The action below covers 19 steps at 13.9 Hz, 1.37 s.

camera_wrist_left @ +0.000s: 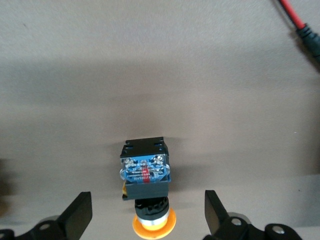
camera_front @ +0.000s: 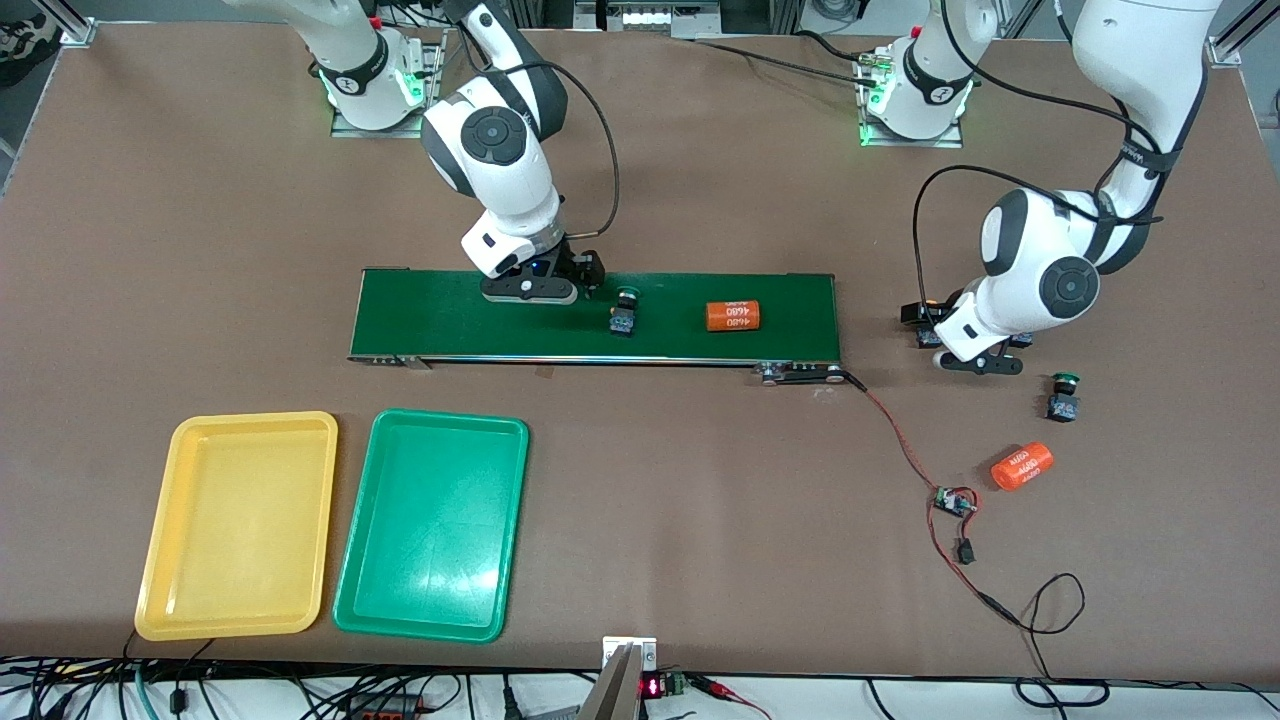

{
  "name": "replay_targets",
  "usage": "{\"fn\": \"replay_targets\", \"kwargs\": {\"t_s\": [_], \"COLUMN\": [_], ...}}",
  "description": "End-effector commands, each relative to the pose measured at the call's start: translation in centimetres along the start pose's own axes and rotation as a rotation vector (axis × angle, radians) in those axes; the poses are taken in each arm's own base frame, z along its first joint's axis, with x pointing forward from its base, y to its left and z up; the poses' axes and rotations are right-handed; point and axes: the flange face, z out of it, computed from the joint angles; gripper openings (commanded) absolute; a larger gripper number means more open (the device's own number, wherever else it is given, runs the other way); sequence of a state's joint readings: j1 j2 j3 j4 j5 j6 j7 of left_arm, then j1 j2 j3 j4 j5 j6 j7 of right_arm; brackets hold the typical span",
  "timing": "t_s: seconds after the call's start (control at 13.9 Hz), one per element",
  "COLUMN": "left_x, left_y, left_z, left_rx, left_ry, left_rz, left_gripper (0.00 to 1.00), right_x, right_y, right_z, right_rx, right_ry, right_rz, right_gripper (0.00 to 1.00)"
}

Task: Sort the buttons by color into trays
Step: 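Grasp an orange button with the left gripper while the right gripper grasps the green button, then place the orange button on the belt while the right gripper lifts the green button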

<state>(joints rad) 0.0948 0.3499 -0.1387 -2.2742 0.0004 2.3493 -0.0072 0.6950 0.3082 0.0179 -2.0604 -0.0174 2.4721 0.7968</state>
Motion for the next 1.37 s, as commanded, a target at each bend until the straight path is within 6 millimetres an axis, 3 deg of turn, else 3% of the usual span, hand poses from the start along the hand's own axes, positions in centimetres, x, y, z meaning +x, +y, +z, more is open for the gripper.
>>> {"fn": "replay_targets", "kwargs": {"t_s": [0.0,0.14,0.22,0.29,0.43,0.51,0.65,1.01,1.15,1.3], "left_x": [0.0,0.1,0.1,0.0,0.0,0.0,0.1,1.8,2.3,2.3], "left_y": [0.0,0.0,0.0,0.2,0.8,0.9,1.5,4.7,7.6,10.7], "left_z": [0.8,1.7,1.7,1.5,1.3,1.1,-0.8,-9.3,-11.6,-12.2], "left_rx": [-0.014,-0.016,-0.016,-0.015,-0.015,-0.012,-0.006,0.003,0.004,0.009], "left_ry": [-0.007,-0.015,-0.016,-0.018,-0.019,-0.016,-0.002,0.009,0.009,0.008], "left_rz": [-0.025,-0.027,-0.027,-0.025,-0.041,-0.034,-0.015,0.031,0.077,0.125], "left_gripper": [0.95,0.82,0.66,0.42,0.12,0.02,0.0,0.0,0.0,0.0], "right_x": [0.3,0.3,0.4,0.4,0.9,1.1,1.2,1.4,1.4,1.7], "right_y": [-0.6,-0.6,-0.6,-0.5,-0.1,0.0,0.1,0.1,0.2,0.4], "right_z": [0.2,0.1,0.1,0.1,0.0,-0.1,-0.3,-0.4,-0.3,-0.1], "right_rx": [-0.005,-0.006,-0.007,-0.008,-0.02,-0.028,-0.036,-0.049,-0.06,-0.058], "right_ry": [0.011,0.012,0.012,0.014,0.028,0.038,0.051,0.068,0.075,0.077], "right_rz": [0.005,0.004,0.004,0.004,-0.006,-0.02,-0.032,-0.054,-0.069,-0.06], "right_gripper": [1.0,1.0,1.0,1.0,1.0,1.0,1.0,1.0,1.0,1.0]}}
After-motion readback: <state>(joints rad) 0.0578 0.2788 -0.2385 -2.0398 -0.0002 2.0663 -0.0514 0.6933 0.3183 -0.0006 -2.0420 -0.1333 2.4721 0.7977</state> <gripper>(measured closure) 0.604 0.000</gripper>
